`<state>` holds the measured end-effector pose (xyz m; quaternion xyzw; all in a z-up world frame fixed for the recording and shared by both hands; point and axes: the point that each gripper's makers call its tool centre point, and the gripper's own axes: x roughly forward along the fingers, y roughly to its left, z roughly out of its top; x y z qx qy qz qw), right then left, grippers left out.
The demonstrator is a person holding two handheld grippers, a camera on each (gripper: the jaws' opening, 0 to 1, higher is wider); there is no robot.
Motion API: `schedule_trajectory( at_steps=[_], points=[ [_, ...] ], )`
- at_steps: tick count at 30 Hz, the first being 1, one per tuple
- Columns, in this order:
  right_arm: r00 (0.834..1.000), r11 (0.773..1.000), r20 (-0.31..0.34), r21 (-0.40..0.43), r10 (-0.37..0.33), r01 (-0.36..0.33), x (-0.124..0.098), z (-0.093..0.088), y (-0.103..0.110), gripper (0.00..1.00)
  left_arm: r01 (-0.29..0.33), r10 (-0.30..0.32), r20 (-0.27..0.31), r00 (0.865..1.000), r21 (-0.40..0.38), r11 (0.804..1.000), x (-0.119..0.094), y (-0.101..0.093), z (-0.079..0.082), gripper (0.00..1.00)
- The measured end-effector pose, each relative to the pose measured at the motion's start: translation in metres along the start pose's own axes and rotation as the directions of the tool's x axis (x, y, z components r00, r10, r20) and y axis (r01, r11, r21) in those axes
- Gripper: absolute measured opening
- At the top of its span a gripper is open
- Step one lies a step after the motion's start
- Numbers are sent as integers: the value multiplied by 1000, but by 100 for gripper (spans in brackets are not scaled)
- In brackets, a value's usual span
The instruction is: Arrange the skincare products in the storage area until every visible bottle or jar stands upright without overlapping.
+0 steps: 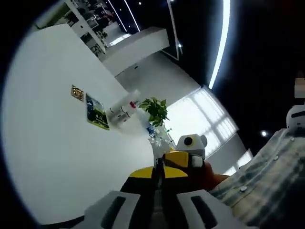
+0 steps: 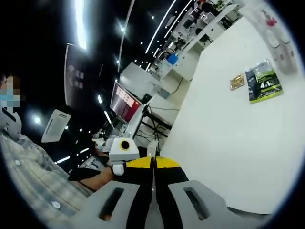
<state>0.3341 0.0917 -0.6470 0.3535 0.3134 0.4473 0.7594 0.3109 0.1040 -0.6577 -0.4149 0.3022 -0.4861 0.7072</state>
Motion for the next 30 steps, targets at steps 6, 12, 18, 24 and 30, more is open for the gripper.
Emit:
schedule_trajectory(
  at_steps=[6, 12, 18, 24, 30],
  points=[
    [1000, 1000, -21, -28, 14, -15, 4, -6, 2, 9, 20, -19, 28, 999, -33, 999, -3, -1, 5, 1],
    [999, 998, -41, -59, 30, -32, 6, -9, 8, 3, 32, -29, 41, 999, -63, 997, -3, -3, 7, 0],
    [999, 999, -43, -35, 29, -30, 5, -9, 7, 0, 34, -32, 36, 999, -82, 996, -2, -2, 6, 1],
    [999, 999, -42, -33, 27, -29, 6, -10, 7, 3, 48, -42, 53, 998, -108, 993, -5, 0, 9, 1],
    [998, 999, -51, -20, 30, -31, 7, -12, 7, 4, 50, -42, 67, 997, -118, 992, -5, -1, 12, 1]
  ],
)
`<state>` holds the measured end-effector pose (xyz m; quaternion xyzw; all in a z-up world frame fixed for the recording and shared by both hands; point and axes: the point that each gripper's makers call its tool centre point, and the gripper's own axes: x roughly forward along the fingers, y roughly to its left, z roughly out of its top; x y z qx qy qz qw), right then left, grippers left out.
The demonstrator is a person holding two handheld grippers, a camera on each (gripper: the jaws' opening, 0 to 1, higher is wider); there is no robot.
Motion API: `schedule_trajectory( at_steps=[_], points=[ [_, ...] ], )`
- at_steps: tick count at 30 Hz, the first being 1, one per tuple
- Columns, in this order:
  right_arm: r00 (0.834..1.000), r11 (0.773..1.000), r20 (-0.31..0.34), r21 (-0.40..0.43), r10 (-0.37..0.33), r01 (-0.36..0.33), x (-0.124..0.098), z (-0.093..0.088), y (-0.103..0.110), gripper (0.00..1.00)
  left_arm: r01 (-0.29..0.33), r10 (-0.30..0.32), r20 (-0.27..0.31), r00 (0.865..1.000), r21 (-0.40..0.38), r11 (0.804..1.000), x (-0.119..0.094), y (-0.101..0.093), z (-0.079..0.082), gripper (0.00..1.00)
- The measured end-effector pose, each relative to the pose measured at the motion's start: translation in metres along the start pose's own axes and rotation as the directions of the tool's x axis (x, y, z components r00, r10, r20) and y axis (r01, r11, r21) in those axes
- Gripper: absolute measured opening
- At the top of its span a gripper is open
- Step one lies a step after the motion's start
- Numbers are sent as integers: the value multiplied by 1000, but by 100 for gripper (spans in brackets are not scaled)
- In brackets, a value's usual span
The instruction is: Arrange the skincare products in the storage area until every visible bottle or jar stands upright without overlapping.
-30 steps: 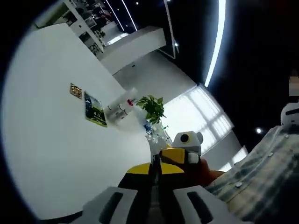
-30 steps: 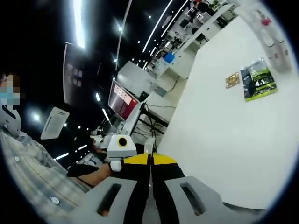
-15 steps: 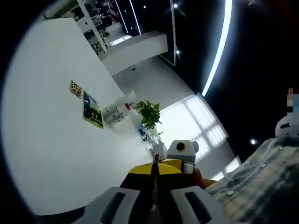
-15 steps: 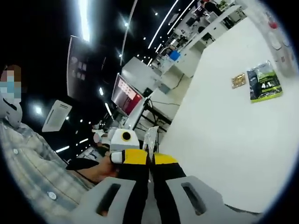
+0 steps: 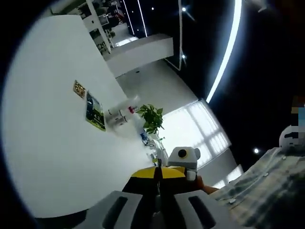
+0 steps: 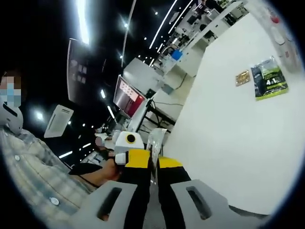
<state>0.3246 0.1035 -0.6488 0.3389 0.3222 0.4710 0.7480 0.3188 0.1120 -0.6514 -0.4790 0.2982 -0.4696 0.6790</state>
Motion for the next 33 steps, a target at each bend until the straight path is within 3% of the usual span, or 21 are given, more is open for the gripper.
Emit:
schedule_trajectory(
  at_steps=[7, 13, 16, 24, 29, 33],
  points=[
    [1000, 1000, -10, -9, -1, 1, 0, -2, -2, 6, 1, 0, 29, 1000, -23, 1000, -2, 1, 5, 1],
    [1000, 1000, -8, 14, 11, -11, -1, -2, 2, 1, 4, -2, 47, 999, -37, 999, -3, 3, 8, 1],
    [1000, 999, 1, 29, 26, -26, -3, 0, 3, 1, 37, -34, 55, 998, -63, 997, -2, -1, 9, 1],
    [999, 997, 8, 55, 45, -45, -3, 1, 5, 1, 79, -77, 61, 995, -31, 996, -2, -6, 9, 2],
    [999, 998, 4, 51, 47, -47, -2, -1, 5, 1, 66, -67, 54, 996, 6, 998, -2, -4, 8, 4],
    [998, 998, -5, 41, 57, -57, 0, -3, 8, 1, 92, -92, 37, 995, 4, 996, 2, -10, 4, 13]
  ],
)
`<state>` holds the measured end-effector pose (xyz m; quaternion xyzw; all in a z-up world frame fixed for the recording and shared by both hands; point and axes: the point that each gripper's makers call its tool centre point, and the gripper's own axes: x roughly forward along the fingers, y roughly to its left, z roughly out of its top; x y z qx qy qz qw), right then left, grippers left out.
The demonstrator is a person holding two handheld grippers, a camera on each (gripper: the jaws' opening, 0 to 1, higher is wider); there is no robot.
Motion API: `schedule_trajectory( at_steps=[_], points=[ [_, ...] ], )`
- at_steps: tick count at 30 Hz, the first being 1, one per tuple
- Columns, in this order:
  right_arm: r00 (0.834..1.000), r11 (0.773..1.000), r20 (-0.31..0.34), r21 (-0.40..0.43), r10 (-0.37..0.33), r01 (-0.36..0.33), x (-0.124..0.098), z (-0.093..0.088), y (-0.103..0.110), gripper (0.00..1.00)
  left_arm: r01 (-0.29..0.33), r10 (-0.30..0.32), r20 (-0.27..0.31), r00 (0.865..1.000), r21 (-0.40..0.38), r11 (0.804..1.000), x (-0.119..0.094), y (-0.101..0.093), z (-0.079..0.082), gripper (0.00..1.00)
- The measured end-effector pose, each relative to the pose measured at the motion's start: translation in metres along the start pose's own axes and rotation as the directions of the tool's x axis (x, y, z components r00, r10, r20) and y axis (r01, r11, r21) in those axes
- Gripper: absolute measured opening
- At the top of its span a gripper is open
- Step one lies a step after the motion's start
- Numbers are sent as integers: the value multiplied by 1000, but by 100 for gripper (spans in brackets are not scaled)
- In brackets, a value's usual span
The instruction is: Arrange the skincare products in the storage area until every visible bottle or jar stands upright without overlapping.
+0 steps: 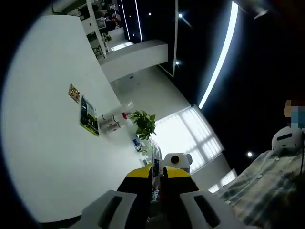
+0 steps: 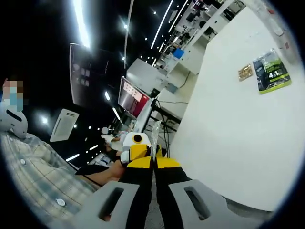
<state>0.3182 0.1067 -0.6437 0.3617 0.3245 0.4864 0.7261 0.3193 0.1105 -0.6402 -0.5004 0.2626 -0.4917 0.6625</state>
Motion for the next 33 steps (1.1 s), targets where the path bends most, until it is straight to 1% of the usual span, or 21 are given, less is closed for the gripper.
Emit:
schedule_trajectory(
  at_steps=[2, 6, 11, 15, 17, 18, 19, 20, 21, 22, 24, 25, 26, 27, 28, 29, 30, 31, 32, 33],
  points=[
    [1000, 1000, -9, -7, 3, -3, 0, -2, 0, 1, 9, -9, -28, 1000, 5, 1000, 2, -2, -5, 15],
    [1000, 1000, -14, -13, 7, -7, 1, -3, 1, 1, 0, 0, -44, 999, 13, 1000, 0, 0, -7, 19],
    [1000, 1000, -1, -6, 14, -14, -1, -1, 2, 1, -1, 1, -30, 1000, 9, 1000, -1, 0, -4, 19],
    [1000, 1000, 9, -4, 14, -14, -2, 1, 2, 1, -16, 16, -25, 1000, 3, 1000, -2, 3, -3, 24],
    [1000, 1000, 22, -2, 12, -12, -4, 5, 1, 1, -14, 14, -24, 1000, -2, 1000, -2, 2, -3, 22],
    [999, 1000, 32, 3, 12, -12, -5, 7, 1, 1, -14, 14, -26, 1000, 10, 1000, -1, 1, -4, 20],
    [999, 1000, 40, 7, 11, -12, -6, 9, 0, 1, -18, 19, -35, 999, 22, 1000, -1, 0, -5, 20],
    [999, 1000, 49, 7, 12, -12, -8, 12, 0, 1, -38, 40, -49, 998, 42, 998, -3, 3, -5, 20],
    [998, 1000, 56, 7, 9, -9, -9, 14, -1, 1, -87, 90, -42, 995, 73, 994, -5, 9, -2, 19],
    [998, 1000, 61, 7, 2, -3, -11, 16, -3, 1, -132, 138, -41, 990, 134, 982, -8, 13, 2, 16],
    [998, 1000, 61, 5, -5, 5, -13, 19, -5, 1, -165, 178, -33, 984, 238, 957, -12, 11, 8, 10],
    [998, 1000, 61, 2, -12, 12, -15, 20, -7, 1, -177, 191, -25, 981, 272, 946, -14, 9, 12, 8],
    [998, 1000, 60, 1, -17, 17, -16, 21, -9, 1, -171, 189, -25, 982, 319, 932, -16, 3, 14, 6],
    [998, 1000, 59, 0, -21, 21, -18, 22, -12, 1, -174, 201, -37, 979, 362, 916, -18, 2, 15, 3],
    [998, 1000, 56, -3, -27, 27, -18, 23, -13, 1, -196, 235, -32, 972, 446, 873, -22, 1, 18, 1],
    [998, 999, 49, -8, -37, 38, -19, 24, -16, 1, -220, 266, -22, 964, 495, 840, -25, 2, 21, 1],
    [998, 999, 45, -13, -40, 40, -19, 24, -16, 1, -235, 299, -32, 954, 537, 810, -30, 4, 22, 1],
    [998, 999, 44, -17, -41, 42, -20, 26, -18, 1, -251, 325, -37, 945, 556, 792, -33, 5, 21, 1],
    [998, 999, 44, -18, -42, 43, -20, 28, -18, 1, -264, 356, -36, 934, 601, 754, -37, 6, 21, 1],
    [998, 999, 43, -19, -42, 43, -20, 29, -18, 1, -284, 385, -30, 922, 624, 728, -40, 8, 21, 1]
  ],
)
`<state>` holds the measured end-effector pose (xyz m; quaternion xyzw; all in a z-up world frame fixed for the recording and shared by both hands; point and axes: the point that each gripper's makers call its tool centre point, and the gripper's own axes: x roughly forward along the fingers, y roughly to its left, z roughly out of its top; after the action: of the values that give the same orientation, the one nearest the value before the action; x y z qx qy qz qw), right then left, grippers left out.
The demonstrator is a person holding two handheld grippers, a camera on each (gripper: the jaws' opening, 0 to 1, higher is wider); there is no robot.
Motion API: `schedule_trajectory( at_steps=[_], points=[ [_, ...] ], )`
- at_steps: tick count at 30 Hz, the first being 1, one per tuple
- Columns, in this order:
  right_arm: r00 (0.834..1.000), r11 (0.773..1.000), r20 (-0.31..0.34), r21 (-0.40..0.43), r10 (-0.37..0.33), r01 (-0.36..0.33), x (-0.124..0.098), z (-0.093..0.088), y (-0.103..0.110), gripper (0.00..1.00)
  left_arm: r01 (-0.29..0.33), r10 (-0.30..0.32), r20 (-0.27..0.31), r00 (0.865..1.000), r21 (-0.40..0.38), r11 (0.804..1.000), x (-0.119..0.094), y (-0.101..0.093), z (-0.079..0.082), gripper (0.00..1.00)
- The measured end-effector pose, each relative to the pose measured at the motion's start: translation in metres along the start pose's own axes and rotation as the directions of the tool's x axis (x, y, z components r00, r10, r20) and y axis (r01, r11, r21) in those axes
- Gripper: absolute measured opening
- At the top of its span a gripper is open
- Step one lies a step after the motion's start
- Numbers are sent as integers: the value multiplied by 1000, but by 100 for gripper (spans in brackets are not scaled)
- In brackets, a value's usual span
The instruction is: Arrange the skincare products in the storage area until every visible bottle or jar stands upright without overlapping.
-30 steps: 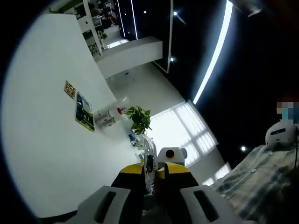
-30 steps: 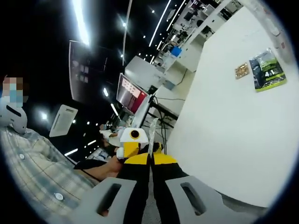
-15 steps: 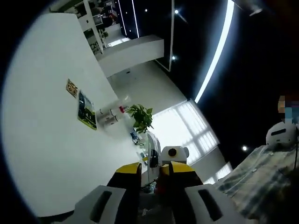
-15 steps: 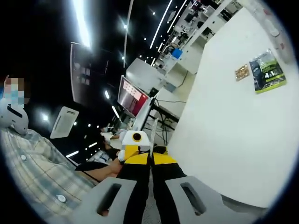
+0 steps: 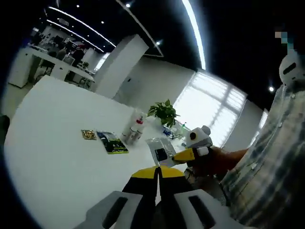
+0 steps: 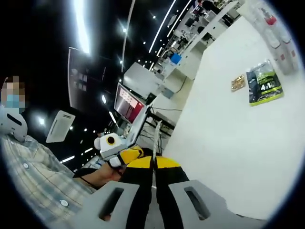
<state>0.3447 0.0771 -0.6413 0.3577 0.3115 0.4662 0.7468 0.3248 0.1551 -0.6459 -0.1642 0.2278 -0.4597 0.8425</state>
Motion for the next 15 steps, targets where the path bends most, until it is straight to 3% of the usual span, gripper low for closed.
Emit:
schedule_trajectory(
  at_steps=[2, 3, 4, 6, 8, 9, 10, 11, 12, 13, 14, 15],
  points=[
    [1000, 1000, -6, -9, -10, 9, 0, 3, -3, 1, -91, 94, -78, 992, 38, 995, -4, 9, -12, 3],
    [1000, 1000, -9, -11, -14, 14, 0, 4, -5, 1, -147, 155, -117, 981, 75, 986, -5, 13, -18, 6],
    [1000, 1000, -10, -10, -19, 19, 1, 6, -7, 1, -165, 180, -133, 975, 116, 979, -6, 14, -21, 8],
    [1000, 1000, -13, -5, -25, 25, 1, 8, -11, 1, -170, 204, -162, 965, 206, 964, -6, 17, -28, 9],
    [999, 999, -18, -1, -40, 40, 1, 12, -16, 1, -205, 276, -206, 939, 310, 928, -7, 24, -41, 9],
    [999, 999, -19, 2, -45, 45, 1, 13, -18, 1, -215, 318, -234, 919, 381, 899, -8, 29, -50, 9],
    [999, 999, -21, 3, -47, 47, 1, 14, -19, 1, -204, 329, -252, 910, 419, 885, -9, 29, -55, 9],
    [998, 999, -20, 5, -52, 52, 1, 17, -21, 1, -184, 320, -249, 914, 447, 875, -7, 27, -58, 9],
    [998, 998, -20, 7, -55, 55, 1, 19, -22, 1, -203, 317, -222, 922, 422, 884, -4, 25, -61, 9],
    [998, 998, -21, 10, -59, 59, 2, 21, -24, 1, -214, 332, -227, 915, 425, 880, -3, 27, -65, 9],
    [998, 998, -24, 12, -64, 64, 2, 22, -26, 1, -204, 370, -263, 891, 495, 844, -5, 32, -69, 9],
    [997, 997, -28, 13, -70, 70, 2, 23, -28, 1, -214, 381, -239, 893, 519, 828, -2, 33, -65, 9]
  ],
)
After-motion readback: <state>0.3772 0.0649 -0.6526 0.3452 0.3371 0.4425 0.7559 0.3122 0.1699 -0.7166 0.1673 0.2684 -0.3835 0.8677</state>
